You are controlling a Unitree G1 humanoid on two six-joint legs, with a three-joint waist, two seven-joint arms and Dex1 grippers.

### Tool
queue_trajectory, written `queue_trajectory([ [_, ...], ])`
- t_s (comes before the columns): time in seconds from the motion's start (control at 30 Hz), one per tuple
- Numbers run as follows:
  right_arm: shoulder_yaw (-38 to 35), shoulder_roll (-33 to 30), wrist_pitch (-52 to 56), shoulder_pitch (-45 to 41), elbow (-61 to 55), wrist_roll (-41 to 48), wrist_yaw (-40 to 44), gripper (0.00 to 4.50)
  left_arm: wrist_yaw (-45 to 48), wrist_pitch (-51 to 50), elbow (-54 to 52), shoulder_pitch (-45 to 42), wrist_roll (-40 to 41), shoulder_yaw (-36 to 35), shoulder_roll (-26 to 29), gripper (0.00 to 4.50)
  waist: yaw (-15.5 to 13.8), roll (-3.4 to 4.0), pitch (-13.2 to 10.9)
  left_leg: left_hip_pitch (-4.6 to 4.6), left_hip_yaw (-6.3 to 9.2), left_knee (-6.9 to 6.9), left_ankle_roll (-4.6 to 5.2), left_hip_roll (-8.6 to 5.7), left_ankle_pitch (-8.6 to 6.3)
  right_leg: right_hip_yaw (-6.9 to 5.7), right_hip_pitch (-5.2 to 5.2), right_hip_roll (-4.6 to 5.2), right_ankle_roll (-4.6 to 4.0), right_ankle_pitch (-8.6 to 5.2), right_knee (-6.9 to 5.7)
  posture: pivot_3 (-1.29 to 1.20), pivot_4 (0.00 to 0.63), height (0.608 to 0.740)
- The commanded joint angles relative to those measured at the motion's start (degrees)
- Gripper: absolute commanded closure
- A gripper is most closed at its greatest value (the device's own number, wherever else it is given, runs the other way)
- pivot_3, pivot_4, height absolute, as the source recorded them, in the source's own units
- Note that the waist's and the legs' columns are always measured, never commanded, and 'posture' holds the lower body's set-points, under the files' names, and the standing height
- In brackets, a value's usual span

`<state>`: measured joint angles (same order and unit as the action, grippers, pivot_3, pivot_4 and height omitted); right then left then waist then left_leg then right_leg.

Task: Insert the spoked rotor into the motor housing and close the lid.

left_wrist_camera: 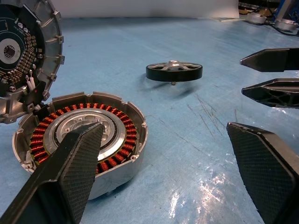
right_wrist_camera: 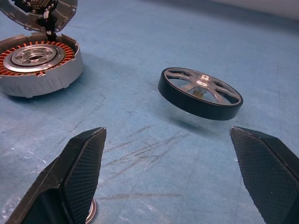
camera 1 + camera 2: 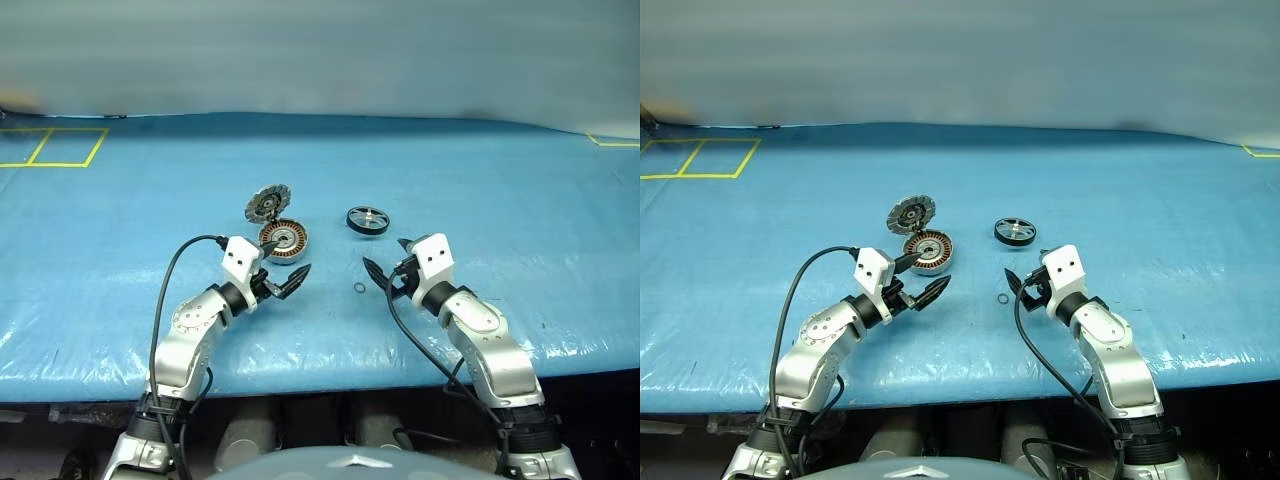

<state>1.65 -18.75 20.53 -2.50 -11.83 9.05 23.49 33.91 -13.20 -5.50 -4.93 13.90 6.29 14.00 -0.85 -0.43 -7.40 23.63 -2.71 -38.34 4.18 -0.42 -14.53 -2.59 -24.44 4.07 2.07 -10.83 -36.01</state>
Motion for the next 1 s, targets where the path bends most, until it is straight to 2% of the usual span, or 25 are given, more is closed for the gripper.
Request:
queue_trajectory([
  [0.03,0.2,0.2,-0.9,-0.7,-0.7,-0.3,0.0,0.04,0.4,1.1,-1.3,-0.8,0.0,0.3,0.1,0.01,0.0,0.0,0.0,0.0,0.0,0.0,0.0,0.0,0.0,0.0,0.0,0.0,0.0,0.0,0.0,0.0,0.15,0.74],
  [0.33,0.4,0.4,-1.1,-0.6,-0.5,-1.3,0.0,0.04,0.8,1.0,-1.1,-1.3,-0.6,0.6,0.6,0.01,0.0,0.0,0.0,0.0,0.0,0.0,0.0,0.0,0.0,0.01,0.0,0.0,0.12,-0.07,0.0,0.0,0.15,0.74],
  [0.53,0.4,0.7,-1.5,-0.6,-0.4,-1.8,-0.1,0.04,3.7,-0.2,-0.3,-3.9,-1.9,2.5,3.9,0.01,0.0,0.0,0.0,0.0,0.0,0.0,0.0,0.0,0.0,0.0,0.0,0.0,0.11,-0.07,0.0,0.0,0.15,0.74],
  [0.67,1.2,1.1,-1.6,-1.2,0.0,-2.1,0.3,0.04,10.0,-0.5,1.9,-9.5,-6.7,6.8,10.7,0.01,0.0,0.0,0.0,-0.01,0.0,-0.01,-0.01,0.0,0.01,-0.02,0.0,-0.03,0.14,-0.08,-0.01,0.0,0.15,0.74],
  [0.8,2.1,1.1,-1.9,-1.6,0.5,-2.5,0.5,0.04,20.7,-2.2,2.6,-19.0,-9.2,11.7,18.2,0.01,0.2,0.01,0.0,0.01,-0.02,0.02,-0.01,0.0,0.0,-0.01,-0.03,-0.07,0.17,-0.1,-0.01,0.0,0.15,0.74],
  [0.9,3.0,1.4,-2.1,-2.2,1.0,-2.5,0.7,0.04,26.4,0.6,5.1,-27.0,-15.4,16.8,22.8,0.01,0.0,0.0,-0.1,0.06,-0.02,0.01,-0.02,-0.01,0.01,-0.02,-0.05,-0.11,0.17,-0.11,0.01,0.0,0.15,0.74],
  [1.0,4.1,1.5,-1.9,-2.8,0.7,-2.7,1.1,0.04,30.6,5.6,7.7,-32.5,-20.6,21.2,25.1,0.01,0.2,0.02,-0.1,0.03,-0.07,0.03,0.0,-0.02,0.0,0.05,-0.05,-0.11,0.22,-0.13,0.04,0.0,0.15,0.74],
])
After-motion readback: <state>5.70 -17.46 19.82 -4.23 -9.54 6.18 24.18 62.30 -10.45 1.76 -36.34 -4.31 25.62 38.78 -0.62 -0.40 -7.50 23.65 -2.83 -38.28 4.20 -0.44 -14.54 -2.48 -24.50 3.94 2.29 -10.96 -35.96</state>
